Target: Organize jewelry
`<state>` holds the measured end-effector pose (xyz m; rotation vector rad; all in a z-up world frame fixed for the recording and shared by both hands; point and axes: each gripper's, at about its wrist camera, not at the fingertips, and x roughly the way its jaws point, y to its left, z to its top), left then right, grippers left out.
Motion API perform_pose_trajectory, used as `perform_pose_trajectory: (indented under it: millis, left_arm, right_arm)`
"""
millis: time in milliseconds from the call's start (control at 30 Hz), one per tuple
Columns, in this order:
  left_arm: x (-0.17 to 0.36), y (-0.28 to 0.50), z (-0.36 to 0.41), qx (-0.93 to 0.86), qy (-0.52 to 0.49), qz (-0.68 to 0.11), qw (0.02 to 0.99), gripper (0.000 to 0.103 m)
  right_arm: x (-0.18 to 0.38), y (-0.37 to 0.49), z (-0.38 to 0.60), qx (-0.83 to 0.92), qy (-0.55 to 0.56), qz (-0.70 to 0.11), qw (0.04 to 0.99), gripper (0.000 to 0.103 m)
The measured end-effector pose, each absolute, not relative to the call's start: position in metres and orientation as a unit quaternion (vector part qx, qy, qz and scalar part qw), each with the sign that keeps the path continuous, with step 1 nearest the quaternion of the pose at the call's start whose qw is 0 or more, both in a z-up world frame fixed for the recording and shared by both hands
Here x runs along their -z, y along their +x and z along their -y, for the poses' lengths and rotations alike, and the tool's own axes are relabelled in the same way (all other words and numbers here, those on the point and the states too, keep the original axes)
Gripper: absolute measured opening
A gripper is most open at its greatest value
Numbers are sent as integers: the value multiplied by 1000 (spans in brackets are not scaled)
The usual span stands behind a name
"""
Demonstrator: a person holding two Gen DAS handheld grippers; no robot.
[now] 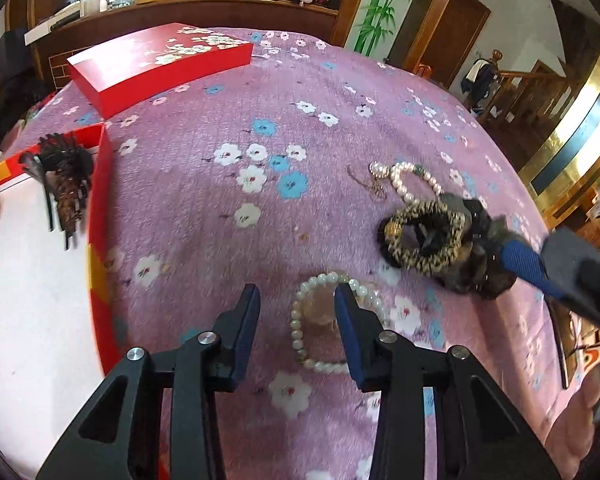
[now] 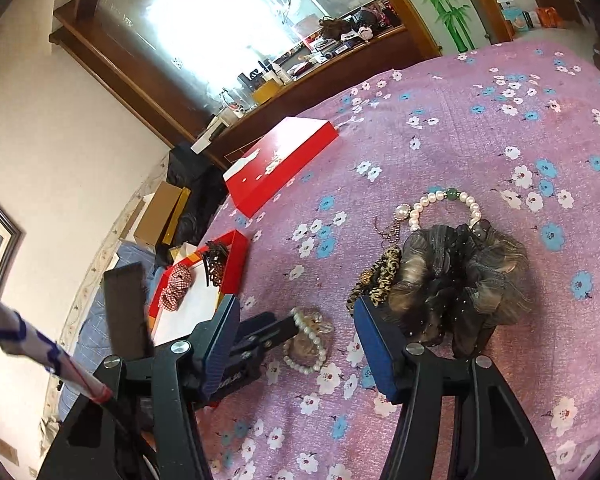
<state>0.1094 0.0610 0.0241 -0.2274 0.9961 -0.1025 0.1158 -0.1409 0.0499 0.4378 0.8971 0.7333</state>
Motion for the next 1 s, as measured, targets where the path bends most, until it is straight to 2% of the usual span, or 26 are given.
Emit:
perform_pose_trajectory:
  millis: [67,100,133,167,267,300,567,733,867,1000]
  left_arm:
    - [-23,112,-60,56,-120,-474,870,37]
    - [-22,113,-59,59,-123,-471,871,33]
    - [-21,112,-57,66,-126,-467,873,19]
    - [-21,111,-55,81,-135,-460,874,13]
    - [-21,108,-50,87,-128,-443,883,9]
    - [-20,106,-49,94,-131,-436,885,0]
    - [-46,97,-63,110,-156,-382,904,0]
    - [-48,98,-75,101,-181,-380,901,0]
    - [-44,101,-81,103,-199,-390,893,0]
    - [-39,104,-80,108,-205,-399,887,0]
  right_arm:
    - [-49,115,141,-344,207,-420,814,64]
    - [-49,116,141,-344,208,-419,814,64]
    - [-49,116,141,-343,207,-420,814,64]
    - [-48,116,141,-342,208,-421,814,64]
    - [-47,117,142,-340,213,-421,813,64]
    - [-47,117,143,-340,215,-421,813,64]
    - [-45,119,138,-340,210,-426,811,64]
    - [-33,121,124,-355,186,-468,787,64]
    - [-20,123,117,-349,173,-499,774,52]
    - [-13,125,117,-319,147,-504,789,50]
